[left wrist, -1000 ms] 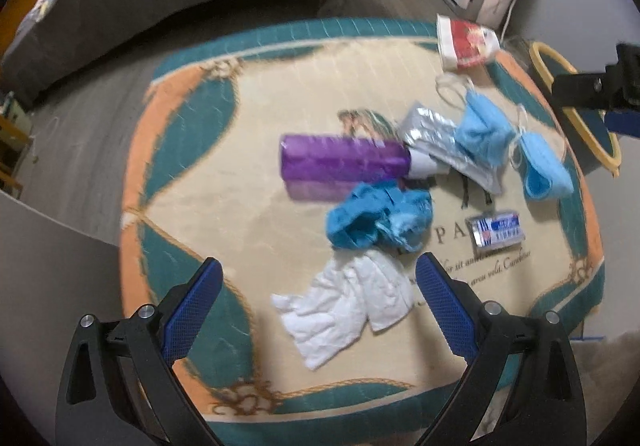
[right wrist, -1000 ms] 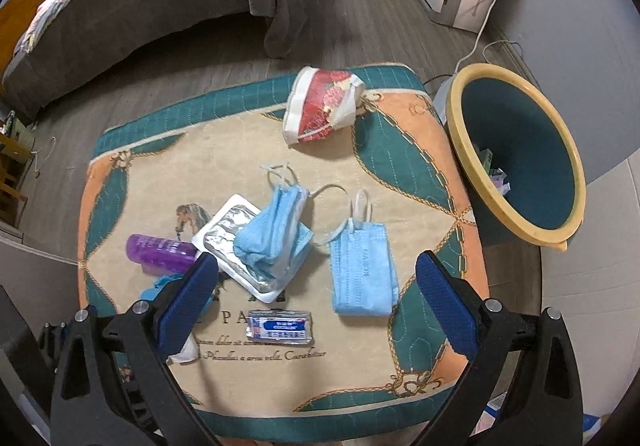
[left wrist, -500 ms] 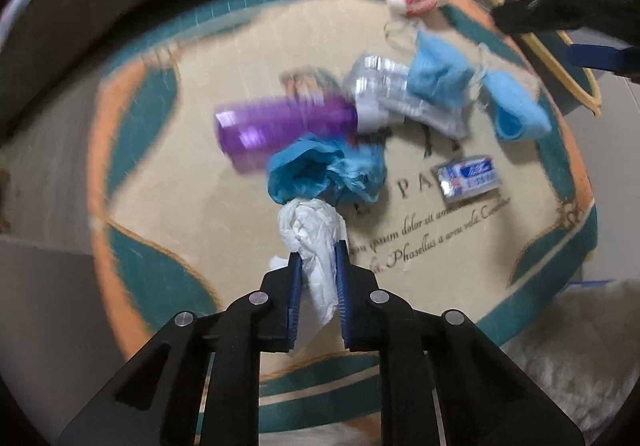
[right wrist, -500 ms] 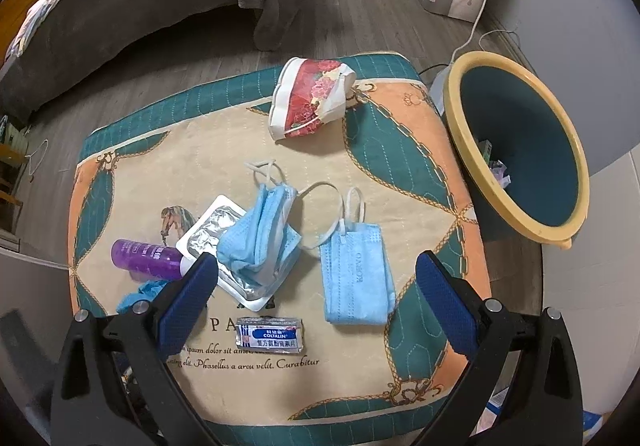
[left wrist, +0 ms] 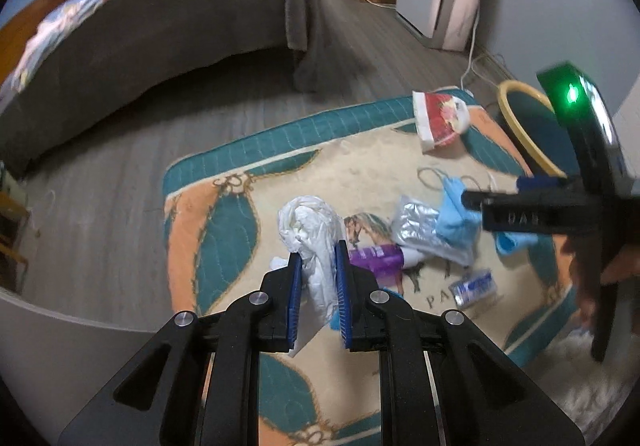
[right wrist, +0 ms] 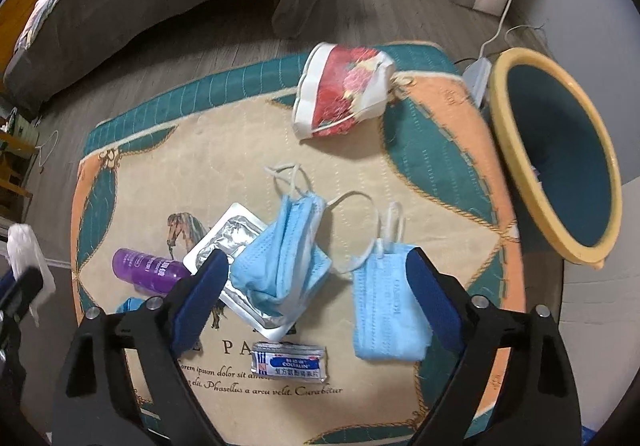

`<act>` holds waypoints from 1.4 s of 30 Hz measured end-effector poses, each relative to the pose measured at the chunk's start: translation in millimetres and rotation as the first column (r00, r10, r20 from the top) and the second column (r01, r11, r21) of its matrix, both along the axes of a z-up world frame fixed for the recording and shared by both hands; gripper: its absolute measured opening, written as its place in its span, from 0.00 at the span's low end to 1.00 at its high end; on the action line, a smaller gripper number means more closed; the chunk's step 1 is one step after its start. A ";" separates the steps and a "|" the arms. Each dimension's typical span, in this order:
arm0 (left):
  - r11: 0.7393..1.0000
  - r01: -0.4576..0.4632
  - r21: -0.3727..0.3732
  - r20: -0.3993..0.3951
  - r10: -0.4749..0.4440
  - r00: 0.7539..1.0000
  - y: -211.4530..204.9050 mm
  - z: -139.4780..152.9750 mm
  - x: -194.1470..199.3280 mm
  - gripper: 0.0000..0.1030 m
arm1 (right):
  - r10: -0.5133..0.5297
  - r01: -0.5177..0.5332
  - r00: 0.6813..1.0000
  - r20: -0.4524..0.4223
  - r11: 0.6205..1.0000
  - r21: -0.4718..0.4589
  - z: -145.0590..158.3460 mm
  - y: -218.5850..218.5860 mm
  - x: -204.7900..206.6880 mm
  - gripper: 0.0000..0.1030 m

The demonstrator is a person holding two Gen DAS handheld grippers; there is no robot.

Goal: Collect trash
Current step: 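Grasp the white glove with left gripper while right grasps a blue mask, then carry the white glove and blue mask over the bin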

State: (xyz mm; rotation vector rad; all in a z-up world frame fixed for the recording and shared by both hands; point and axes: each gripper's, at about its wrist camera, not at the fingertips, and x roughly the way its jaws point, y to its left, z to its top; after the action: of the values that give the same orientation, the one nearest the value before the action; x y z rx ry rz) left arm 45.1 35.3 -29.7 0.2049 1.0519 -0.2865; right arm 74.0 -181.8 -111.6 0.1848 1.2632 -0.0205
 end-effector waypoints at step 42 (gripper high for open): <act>0.999 0.025 0.042 0.159 -0.032 0.987 -50.2 12.4 6.3 0.17 | 0.011 -0.025 0.972 0.236 0.998 0.056 86.2 -60.1 -13.8 0.11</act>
State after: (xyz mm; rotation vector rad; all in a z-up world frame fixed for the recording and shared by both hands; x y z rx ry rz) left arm 51.4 -14.9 -17.3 0.2746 0.8972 -0.2705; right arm 60.2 -241.8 -25.4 0.2193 1.0293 0.0529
